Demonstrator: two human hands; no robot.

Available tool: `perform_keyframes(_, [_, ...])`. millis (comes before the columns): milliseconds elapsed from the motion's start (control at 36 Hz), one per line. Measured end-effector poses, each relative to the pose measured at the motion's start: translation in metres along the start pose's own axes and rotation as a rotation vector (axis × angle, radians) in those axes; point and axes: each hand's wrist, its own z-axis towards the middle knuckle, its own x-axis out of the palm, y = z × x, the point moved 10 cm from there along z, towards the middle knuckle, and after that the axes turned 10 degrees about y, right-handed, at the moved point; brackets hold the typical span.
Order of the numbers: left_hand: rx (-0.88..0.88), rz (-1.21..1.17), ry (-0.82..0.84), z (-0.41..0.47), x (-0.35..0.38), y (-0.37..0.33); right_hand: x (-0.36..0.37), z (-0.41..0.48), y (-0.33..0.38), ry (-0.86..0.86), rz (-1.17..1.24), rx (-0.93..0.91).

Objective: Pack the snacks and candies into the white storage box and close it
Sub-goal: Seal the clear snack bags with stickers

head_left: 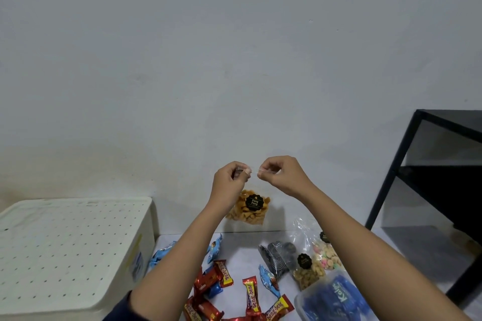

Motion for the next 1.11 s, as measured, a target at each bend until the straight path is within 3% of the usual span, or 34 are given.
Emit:
perform_keyframes(833, [-0.005, 0.029, 0.130, -0.005, 0.013, 0.001, -0.001, -0.006, -0.014, -0.044, -0.017, 0.005])
perform_keyframes(1111, [-0.031, 0.070, -0.003, -0.012, -0.005, 0.014, 0.013, -0.014, -0.004, 0.071, 0.099, -0.034])
